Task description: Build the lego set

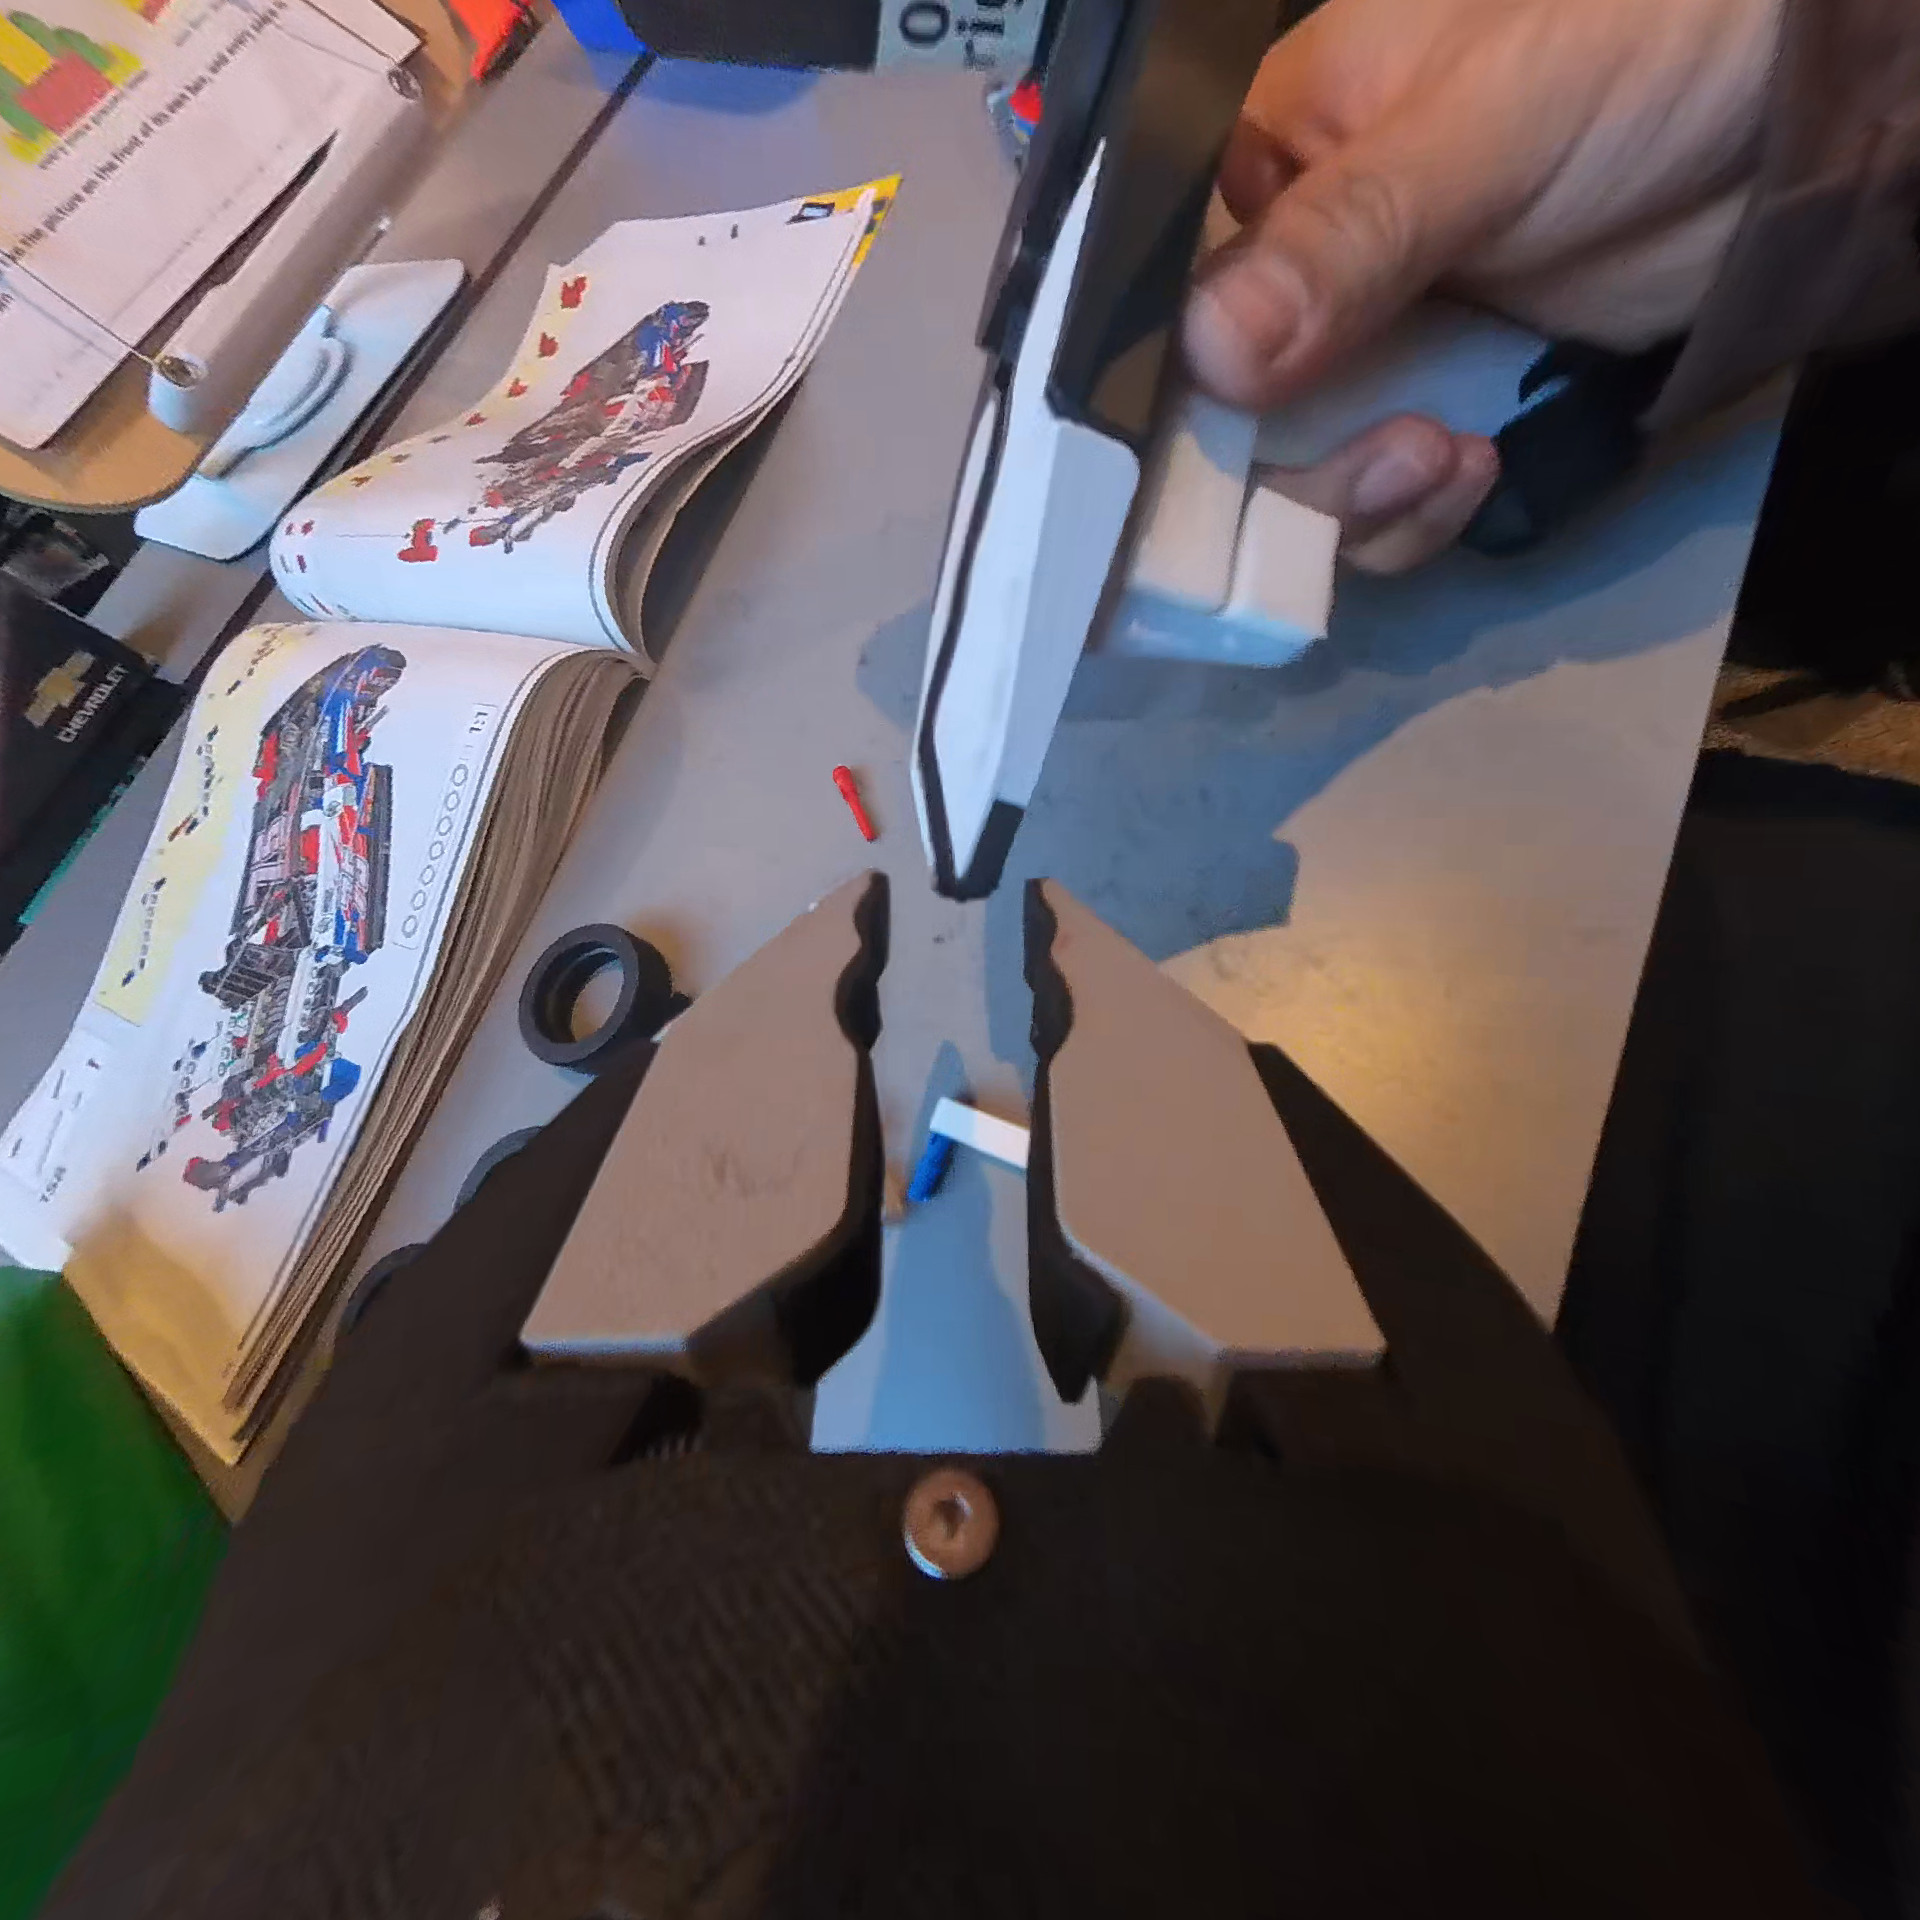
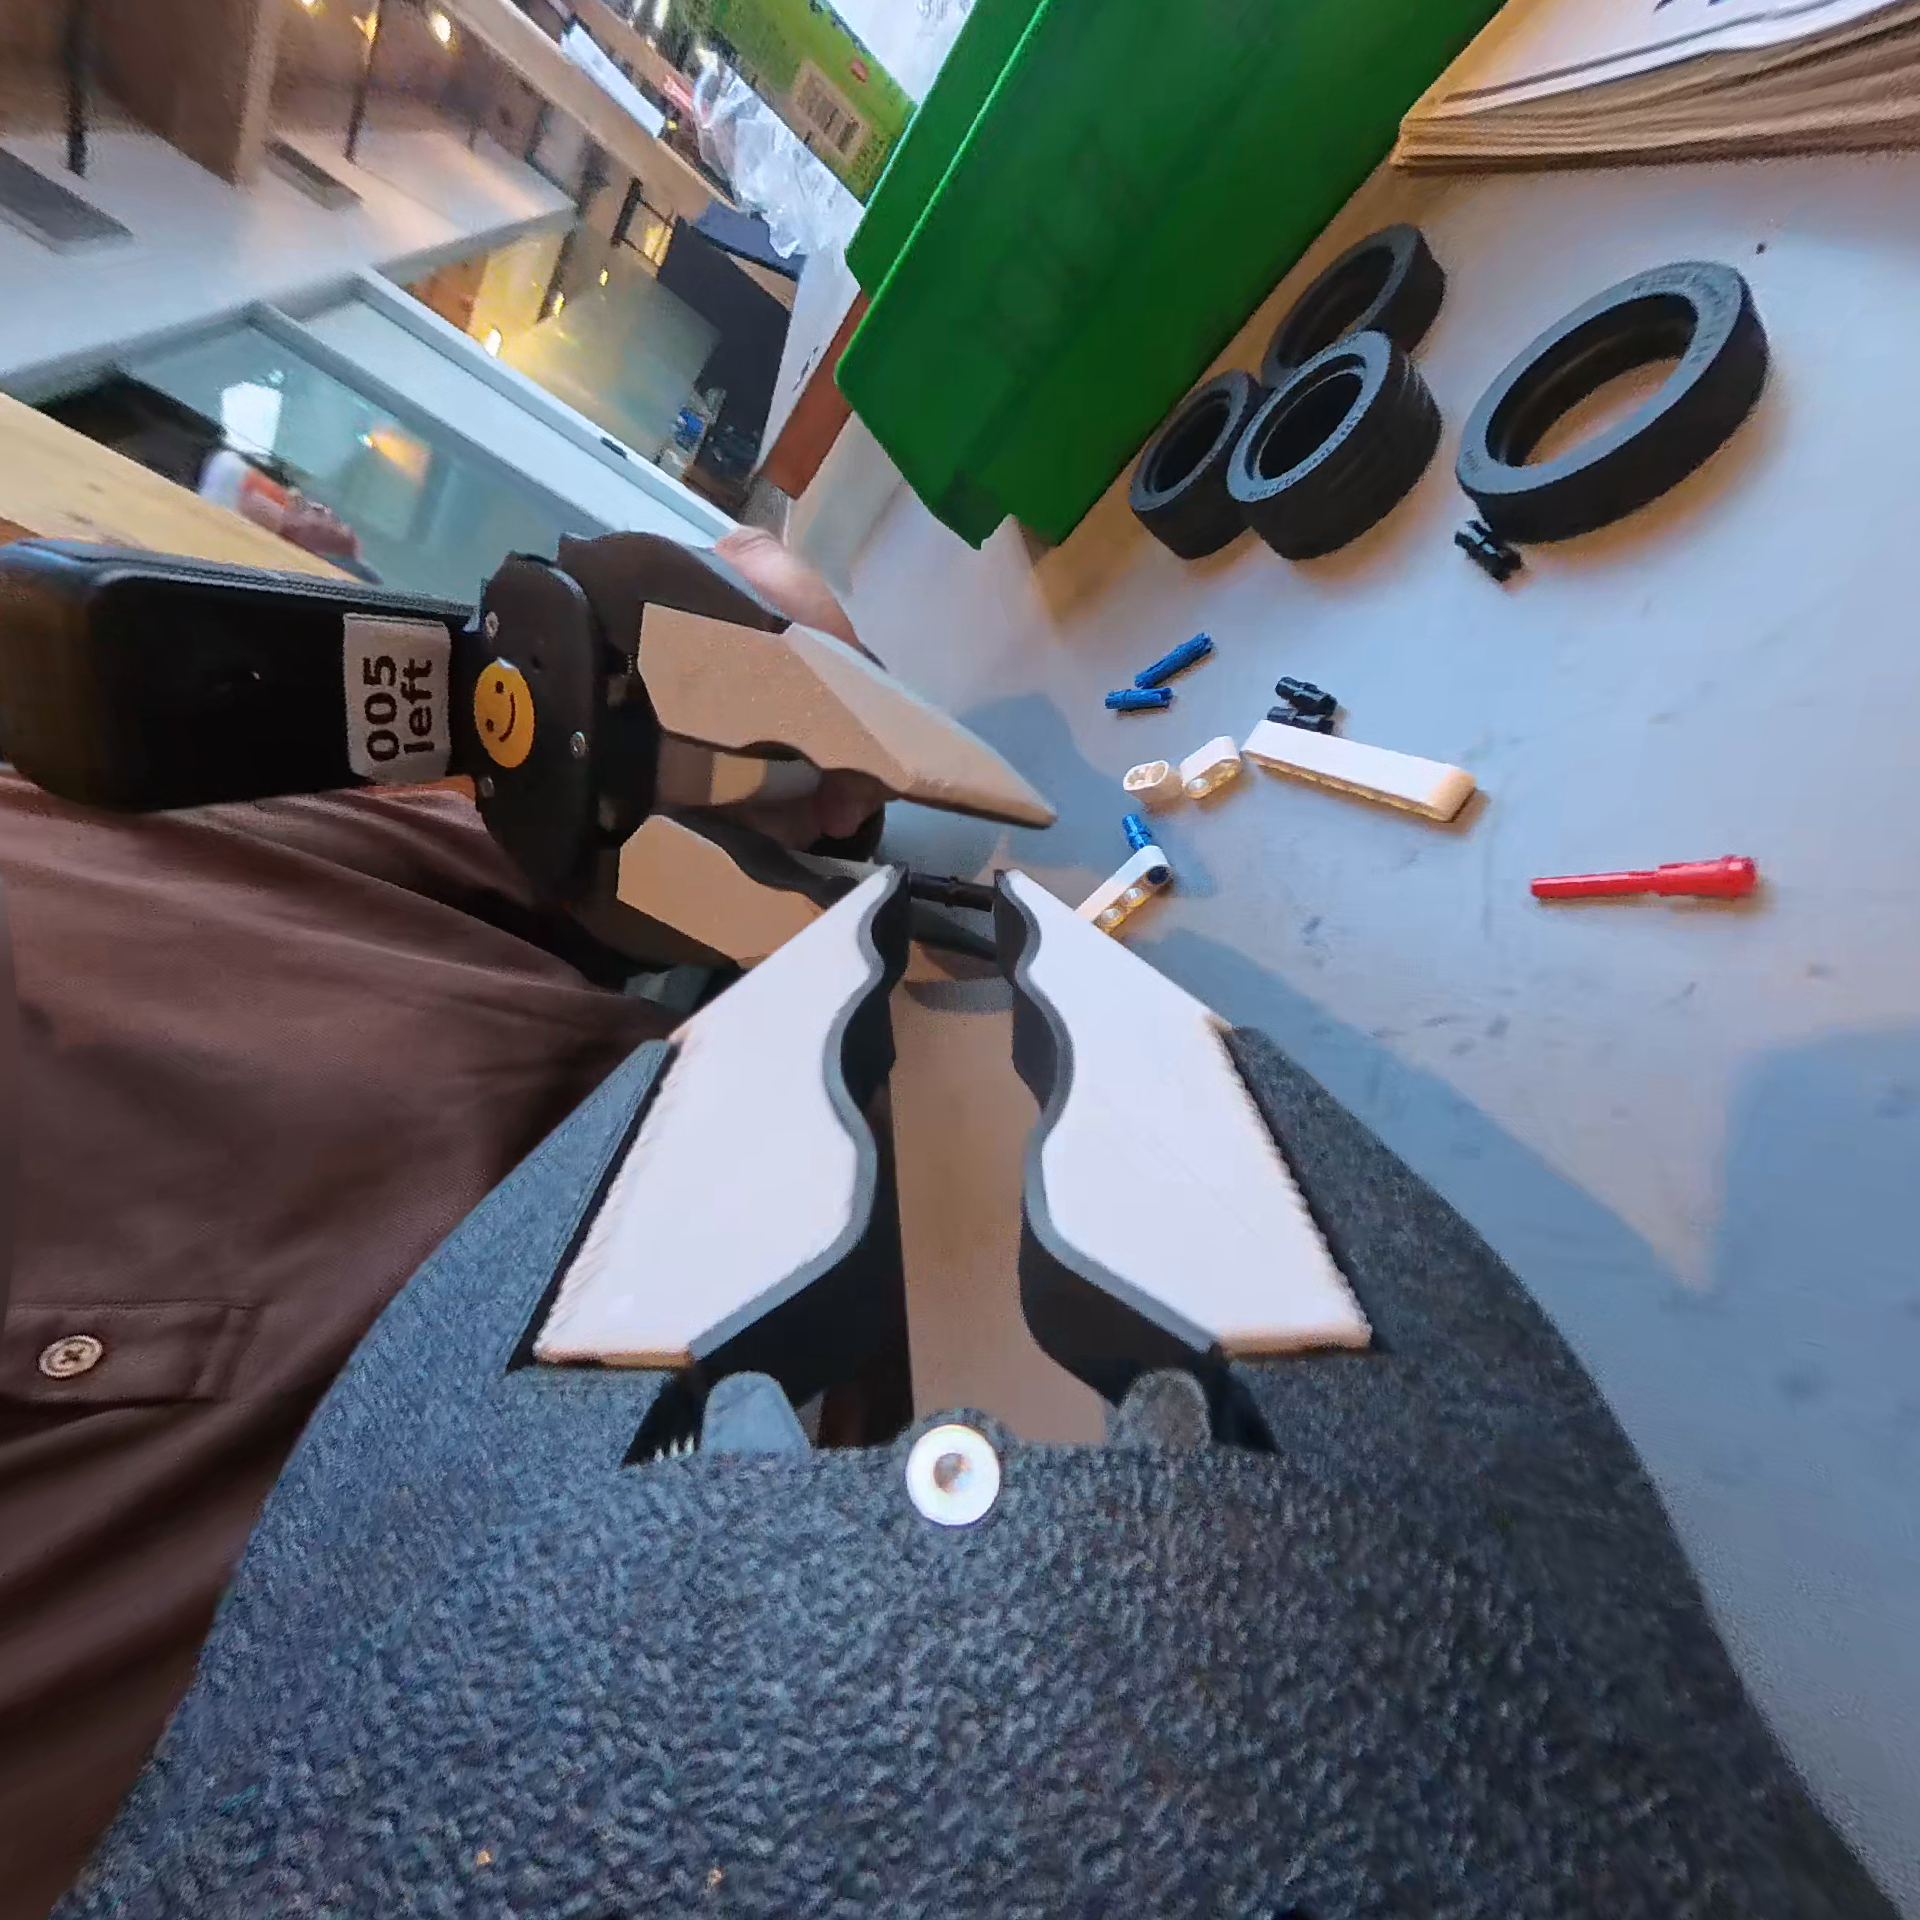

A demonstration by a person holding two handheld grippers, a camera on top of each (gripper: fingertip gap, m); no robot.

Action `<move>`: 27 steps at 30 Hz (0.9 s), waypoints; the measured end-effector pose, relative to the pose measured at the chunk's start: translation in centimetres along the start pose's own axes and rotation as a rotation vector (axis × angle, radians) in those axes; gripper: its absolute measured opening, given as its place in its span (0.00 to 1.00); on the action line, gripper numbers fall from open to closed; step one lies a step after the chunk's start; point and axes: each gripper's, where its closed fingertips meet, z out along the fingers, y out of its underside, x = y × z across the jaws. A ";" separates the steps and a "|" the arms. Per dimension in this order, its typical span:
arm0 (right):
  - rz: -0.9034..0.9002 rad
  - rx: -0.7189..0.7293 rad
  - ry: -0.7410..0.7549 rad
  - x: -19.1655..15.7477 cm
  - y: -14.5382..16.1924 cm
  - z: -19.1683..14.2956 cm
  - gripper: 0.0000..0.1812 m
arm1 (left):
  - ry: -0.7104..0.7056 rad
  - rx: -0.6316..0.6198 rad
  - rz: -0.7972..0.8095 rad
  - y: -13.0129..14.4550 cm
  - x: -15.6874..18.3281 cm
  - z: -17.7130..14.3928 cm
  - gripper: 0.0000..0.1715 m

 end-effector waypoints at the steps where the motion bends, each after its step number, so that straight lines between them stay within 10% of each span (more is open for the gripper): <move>1: 0.020 0.005 -0.001 0.1 0.0 0.1 0.08 | -0.005 0.010 -0.010 -0.1 -0.1 0.0 0.10; 27: 0.088 0.146 -0.201 -2.1 -1.8 -1.7 0.04 | 0.251 0.437 -0.317 -3.8 -0.2 -3.5 0.02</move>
